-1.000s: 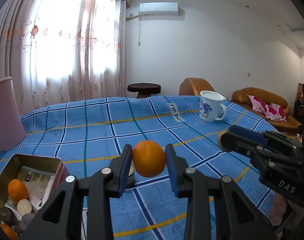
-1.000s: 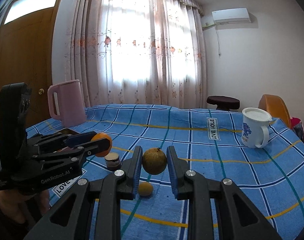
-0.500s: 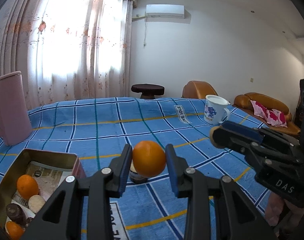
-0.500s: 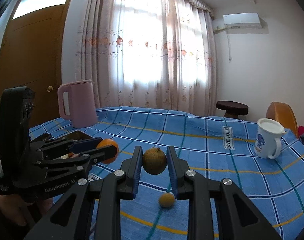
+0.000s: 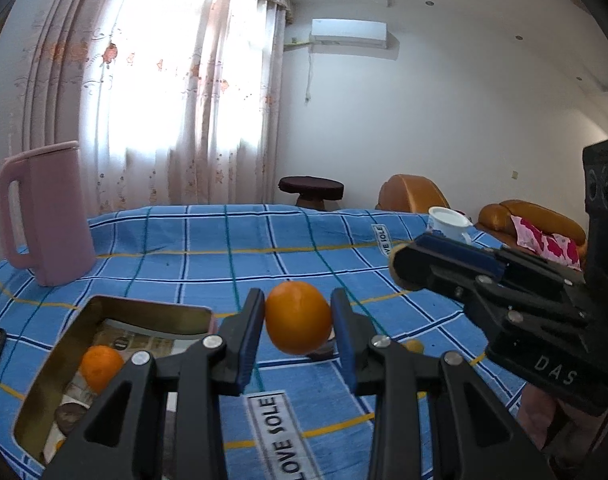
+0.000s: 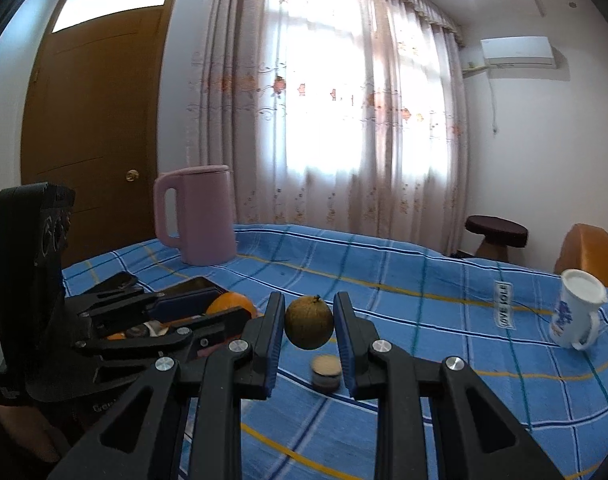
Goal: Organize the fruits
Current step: 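Lower the orange and yellow fruit into the tin and open both tools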
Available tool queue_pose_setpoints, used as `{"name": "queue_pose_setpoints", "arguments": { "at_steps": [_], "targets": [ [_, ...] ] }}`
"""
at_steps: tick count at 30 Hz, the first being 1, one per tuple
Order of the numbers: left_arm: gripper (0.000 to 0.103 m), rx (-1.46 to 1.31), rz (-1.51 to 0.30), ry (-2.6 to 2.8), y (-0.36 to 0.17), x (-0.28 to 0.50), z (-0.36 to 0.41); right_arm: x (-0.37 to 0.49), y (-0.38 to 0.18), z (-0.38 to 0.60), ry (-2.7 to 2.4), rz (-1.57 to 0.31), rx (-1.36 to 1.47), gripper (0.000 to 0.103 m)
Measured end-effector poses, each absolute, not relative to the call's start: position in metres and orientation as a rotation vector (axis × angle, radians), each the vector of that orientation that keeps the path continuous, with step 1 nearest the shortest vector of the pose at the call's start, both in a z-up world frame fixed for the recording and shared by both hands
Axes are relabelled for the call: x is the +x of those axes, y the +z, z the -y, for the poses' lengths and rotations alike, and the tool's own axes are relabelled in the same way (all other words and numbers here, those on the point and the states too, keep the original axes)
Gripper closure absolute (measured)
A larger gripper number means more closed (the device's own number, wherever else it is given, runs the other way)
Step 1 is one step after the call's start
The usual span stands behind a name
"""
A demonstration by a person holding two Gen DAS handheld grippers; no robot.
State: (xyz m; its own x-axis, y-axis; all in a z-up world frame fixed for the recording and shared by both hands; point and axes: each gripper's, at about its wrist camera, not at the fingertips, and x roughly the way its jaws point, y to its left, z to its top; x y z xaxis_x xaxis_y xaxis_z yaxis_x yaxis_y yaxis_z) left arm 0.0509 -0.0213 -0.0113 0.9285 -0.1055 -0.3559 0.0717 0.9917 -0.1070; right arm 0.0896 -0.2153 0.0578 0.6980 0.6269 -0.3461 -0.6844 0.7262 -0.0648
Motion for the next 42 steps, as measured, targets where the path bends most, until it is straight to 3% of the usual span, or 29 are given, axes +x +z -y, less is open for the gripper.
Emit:
{"name": "queue_pose_setpoints", "arguments": {
  "at_steps": [26, 42],
  "targets": [
    [0.067, -0.185, -0.408, 0.158, -0.026, -0.002, -0.124, 0.069, 0.030, 0.062, 1.038, -0.434, -0.281, 0.077],
    [0.063, -0.211, -0.469, 0.188, -0.052, -0.008, -0.141, 0.078, -0.004, 0.027, 1.062, -0.559, -0.318, 0.076]
  ]
}}
